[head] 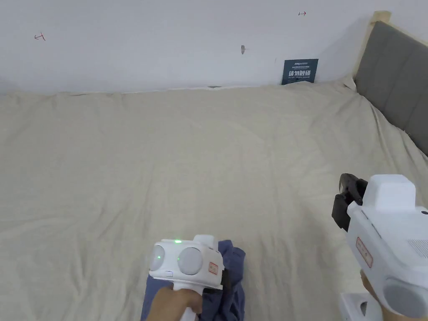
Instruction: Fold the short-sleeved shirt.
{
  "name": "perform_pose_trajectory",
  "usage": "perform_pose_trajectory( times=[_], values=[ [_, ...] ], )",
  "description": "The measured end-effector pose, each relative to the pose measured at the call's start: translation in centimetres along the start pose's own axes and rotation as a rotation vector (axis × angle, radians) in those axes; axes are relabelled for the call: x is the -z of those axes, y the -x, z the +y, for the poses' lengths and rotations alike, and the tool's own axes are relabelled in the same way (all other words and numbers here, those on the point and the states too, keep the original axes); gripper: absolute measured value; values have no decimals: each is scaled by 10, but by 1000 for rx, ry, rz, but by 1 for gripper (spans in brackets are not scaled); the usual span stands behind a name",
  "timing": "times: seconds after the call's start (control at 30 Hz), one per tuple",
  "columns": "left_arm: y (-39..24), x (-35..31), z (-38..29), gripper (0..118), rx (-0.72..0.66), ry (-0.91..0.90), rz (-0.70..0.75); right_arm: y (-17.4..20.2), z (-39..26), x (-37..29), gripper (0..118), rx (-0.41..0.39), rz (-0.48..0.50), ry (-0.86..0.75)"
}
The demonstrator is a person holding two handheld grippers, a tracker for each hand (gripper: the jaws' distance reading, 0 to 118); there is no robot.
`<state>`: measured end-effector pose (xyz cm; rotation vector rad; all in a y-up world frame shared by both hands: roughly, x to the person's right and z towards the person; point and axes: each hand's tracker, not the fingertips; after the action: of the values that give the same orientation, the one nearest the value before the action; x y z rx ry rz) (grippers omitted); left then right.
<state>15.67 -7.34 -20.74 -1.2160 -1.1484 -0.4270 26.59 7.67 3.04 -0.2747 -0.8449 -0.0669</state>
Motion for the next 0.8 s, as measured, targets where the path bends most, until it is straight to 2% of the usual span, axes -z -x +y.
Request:
perform_pose_trajectory(
  times=[0.03,0.07,0.1,0.17,0.23,0.27,0.3,0.4,0.47,0.5,0.57,0.6,0.7,0.73,0.8],
  values=[
    [-1,8,-1,15,0,3,-1,-1,-1,0,2,0,-4,1],
    [0,13,-2,28,-7,2,1,-1,-1,-1,2,-1,-6,3],
    [1,15,-3,35,-9,5,-9,-2,-1,-1,2,0,-8,5],
    [3,12,-4,48,-58,-6,-89,-3,-1,-2,2,0,-10,5],
    [-2,-2,-5,98,-79,-44,-135,-3,-1,-2,2,0,-12,6],
    [-5,-10,-5,112,-74,-75,-126,-4,0,-2,2,0,-12,6],
    [-6,-22,-6,117,-57,-131,-124,-4,0,-2,2,1,-12,5],
    [-9,-57,-9,114,-5,-290,-106,-4,2,-2,2,3,-11,-1],
    [-10,-77,-16,112,30,-438,-18,-3,4,-3,2,2,-8,-5],
    [-10,-86,-20,109,64,-515,21,-3,4,-3,2,1,-7,-7],
    [-9,-94,-28,95,102,-618,117,-2,4,-3,2,3,-6,-10],
    [-6,-94,-31,84,94,-643,160,-2,4,-3,2,5,-4,-8],
    [4,-87,-42,9,87,-683,211,-1,3,-3,2,5,2,-3],
    [7,-82,-45,1,77,-668,215,0,3,-4,2,3,3,-3],
    [17,-70,-52,0,61,-640,195,0,2,-4,2,0,5,0]
  ],
)
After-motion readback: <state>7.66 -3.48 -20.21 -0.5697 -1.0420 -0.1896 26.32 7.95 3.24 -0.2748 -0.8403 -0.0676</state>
